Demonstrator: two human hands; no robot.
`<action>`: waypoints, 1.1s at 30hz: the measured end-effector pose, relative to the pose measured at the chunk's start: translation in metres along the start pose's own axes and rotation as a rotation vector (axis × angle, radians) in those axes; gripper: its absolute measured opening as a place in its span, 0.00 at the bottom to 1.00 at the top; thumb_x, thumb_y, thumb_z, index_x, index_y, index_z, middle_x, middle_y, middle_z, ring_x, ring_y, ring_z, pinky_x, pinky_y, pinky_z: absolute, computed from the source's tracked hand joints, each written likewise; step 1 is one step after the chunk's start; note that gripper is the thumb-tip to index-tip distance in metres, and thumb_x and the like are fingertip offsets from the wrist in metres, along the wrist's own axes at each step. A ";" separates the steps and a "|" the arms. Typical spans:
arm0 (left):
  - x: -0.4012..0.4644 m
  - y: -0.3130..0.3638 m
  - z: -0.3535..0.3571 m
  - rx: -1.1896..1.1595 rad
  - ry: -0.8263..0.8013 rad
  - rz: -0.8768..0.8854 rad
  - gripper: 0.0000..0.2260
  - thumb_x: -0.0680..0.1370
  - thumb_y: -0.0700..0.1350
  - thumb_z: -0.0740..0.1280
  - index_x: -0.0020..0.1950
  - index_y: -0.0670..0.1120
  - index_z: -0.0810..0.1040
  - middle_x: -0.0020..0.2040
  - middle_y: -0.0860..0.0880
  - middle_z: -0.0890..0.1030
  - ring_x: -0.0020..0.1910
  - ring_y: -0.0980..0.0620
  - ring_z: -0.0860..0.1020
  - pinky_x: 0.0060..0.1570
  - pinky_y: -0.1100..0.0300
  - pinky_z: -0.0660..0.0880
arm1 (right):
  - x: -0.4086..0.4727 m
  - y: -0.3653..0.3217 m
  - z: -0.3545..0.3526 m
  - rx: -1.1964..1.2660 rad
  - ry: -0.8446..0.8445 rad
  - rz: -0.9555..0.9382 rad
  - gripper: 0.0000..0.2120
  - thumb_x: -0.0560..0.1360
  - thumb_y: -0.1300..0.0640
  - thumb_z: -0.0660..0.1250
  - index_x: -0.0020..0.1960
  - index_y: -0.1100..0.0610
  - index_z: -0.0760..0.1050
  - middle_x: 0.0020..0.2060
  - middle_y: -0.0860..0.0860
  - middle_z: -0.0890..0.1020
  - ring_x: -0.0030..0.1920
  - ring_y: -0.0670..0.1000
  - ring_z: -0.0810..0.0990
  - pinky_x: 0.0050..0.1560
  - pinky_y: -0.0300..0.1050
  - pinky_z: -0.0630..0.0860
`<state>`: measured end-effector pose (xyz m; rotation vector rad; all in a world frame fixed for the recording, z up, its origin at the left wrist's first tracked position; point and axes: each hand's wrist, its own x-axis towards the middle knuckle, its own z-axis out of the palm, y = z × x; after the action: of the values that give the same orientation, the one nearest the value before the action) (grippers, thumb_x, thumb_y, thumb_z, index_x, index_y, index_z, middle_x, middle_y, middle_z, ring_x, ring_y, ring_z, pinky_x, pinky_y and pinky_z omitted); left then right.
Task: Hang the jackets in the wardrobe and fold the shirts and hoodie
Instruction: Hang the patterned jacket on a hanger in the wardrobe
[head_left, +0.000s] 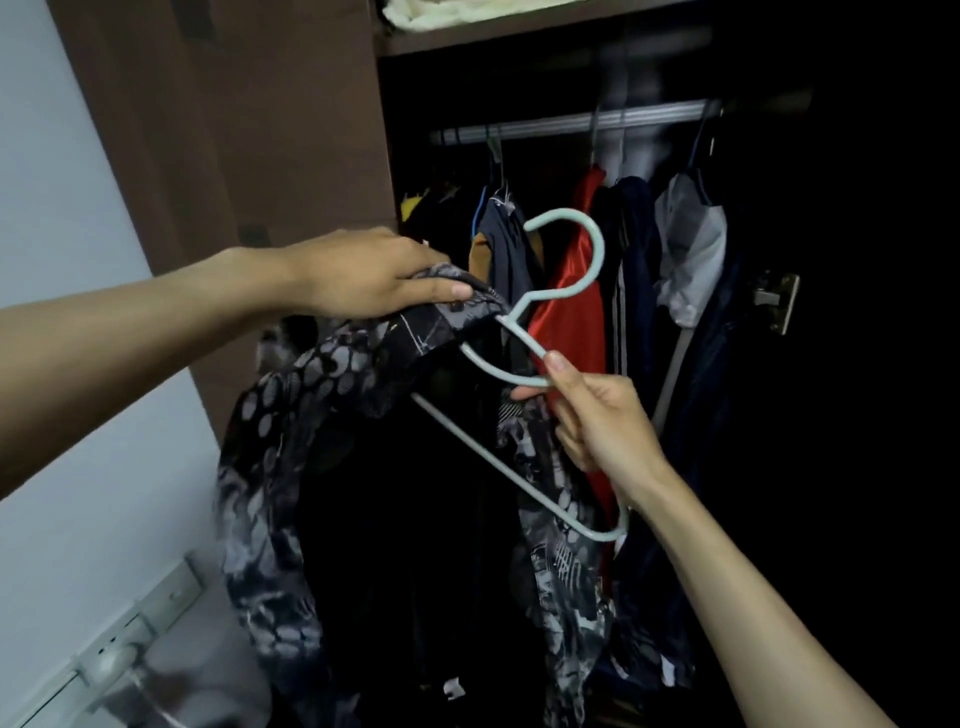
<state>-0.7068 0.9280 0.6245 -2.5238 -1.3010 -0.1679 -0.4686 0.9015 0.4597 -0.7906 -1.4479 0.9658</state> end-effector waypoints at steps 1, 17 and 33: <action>0.003 -0.004 0.004 -0.060 0.004 0.027 0.17 0.77 0.72 0.49 0.46 0.69 0.74 0.38 0.63 0.79 0.41 0.63 0.78 0.40 0.54 0.71 | 0.002 -0.001 -0.002 -0.002 -0.008 -0.001 0.23 0.83 0.45 0.61 0.47 0.61 0.86 0.20 0.51 0.61 0.19 0.47 0.59 0.21 0.35 0.57; 0.006 -0.065 -0.012 -0.303 0.263 -0.118 0.27 0.73 0.76 0.57 0.47 0.58 0.83 0.44 0.35 0.82 0.38 0.51 0.73 0.42 0.54 0.69 | -0.055 0.092 0.004 -0.125 -0.100 0.296 0.27 0.72 0.44 0.76 0.68 0.47 0.75 0.59 0.45 0.82 0.58 0.41 0.81 0.57 0.37 0.76; -0.061 -0.066 0.032 -0.227 0.064 -0.427 0.34 0.71 0.78 0.56 0.35 0.48 0.78 0.27 0.49 0.76 0.31 0.52 0.77 0.36 0.55 0.72 | 0.055 -0.031 -0.033 -0.036 -0.100 0.228 0.10 0.80 0.51 0.68 0.57 0.54 0.83 0.46 0.42 0.88 0.49 0.36 0.85 0.49 0.26 0.77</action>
<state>-0.7970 0.9270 0.5936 -2.3514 -1.8704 -0.5084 -0.4399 0.9412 0.5117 -0.9609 -1.4865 1.1688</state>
